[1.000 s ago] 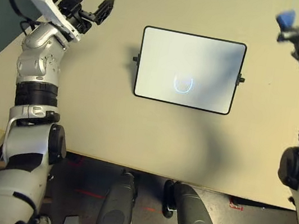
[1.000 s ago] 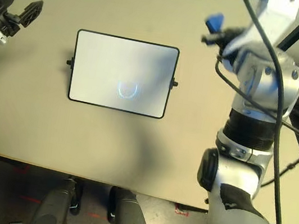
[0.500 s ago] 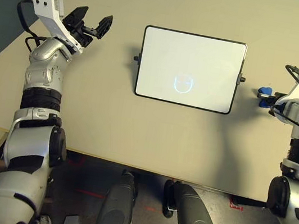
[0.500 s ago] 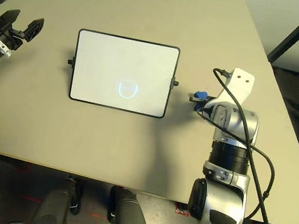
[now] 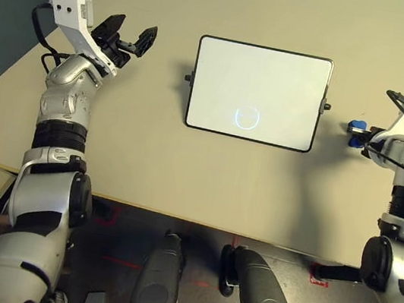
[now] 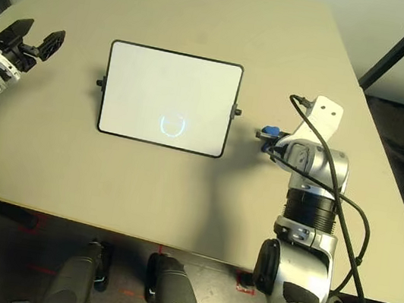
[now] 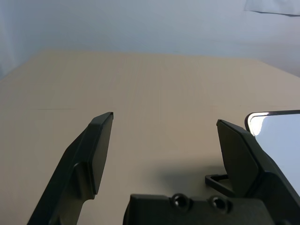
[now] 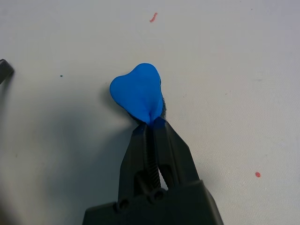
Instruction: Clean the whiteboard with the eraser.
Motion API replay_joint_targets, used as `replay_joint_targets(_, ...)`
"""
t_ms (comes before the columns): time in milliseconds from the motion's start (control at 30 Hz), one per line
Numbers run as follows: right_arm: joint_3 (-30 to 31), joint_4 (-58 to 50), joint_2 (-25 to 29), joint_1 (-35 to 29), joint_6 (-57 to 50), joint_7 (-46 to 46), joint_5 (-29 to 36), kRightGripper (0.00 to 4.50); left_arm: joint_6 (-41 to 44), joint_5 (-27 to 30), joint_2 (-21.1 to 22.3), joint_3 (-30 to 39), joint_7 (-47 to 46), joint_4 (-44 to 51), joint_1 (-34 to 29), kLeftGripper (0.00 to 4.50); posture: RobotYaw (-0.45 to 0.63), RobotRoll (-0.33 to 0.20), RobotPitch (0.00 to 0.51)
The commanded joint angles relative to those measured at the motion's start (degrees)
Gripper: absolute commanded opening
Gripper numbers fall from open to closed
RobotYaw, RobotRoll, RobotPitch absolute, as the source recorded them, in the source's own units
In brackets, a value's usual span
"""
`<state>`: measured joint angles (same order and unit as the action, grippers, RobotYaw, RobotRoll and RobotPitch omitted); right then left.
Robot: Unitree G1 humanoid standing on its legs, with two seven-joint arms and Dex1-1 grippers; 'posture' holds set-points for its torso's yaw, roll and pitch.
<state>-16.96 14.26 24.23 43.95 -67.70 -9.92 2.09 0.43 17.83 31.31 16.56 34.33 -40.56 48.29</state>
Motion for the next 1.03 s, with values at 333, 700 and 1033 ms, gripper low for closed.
replay_joint_targets(333, -4.3, -8.6, 5.7, -3.2, 6.3, -5.2, 6.2, 4.48, -6.8, -3.1, 0.7, 1.3, -6.9, -2.2, 0.9, 4.50, -0.07, 0.000, 0.127)
replay_joint_targets(700, -8.4, 17.9, 4.5, -10.3, 68.6, -1.9, 4.5, 4.48, -17.0, -6.8, -0.9, 1.3, -16.5, -15.3, 0.2, 4.50, -0.05, 0.000, 0.125)
replay_joint_targets(1033, -9.0, 40.6, 5.8, -9.0, 85.3, 0.2, 7.3, 4.48, -17.5, -5.6, -4.2, 2.7, -19.9, -20.9, 1.2, 4.50, -0.02, 0.000, 0.110)
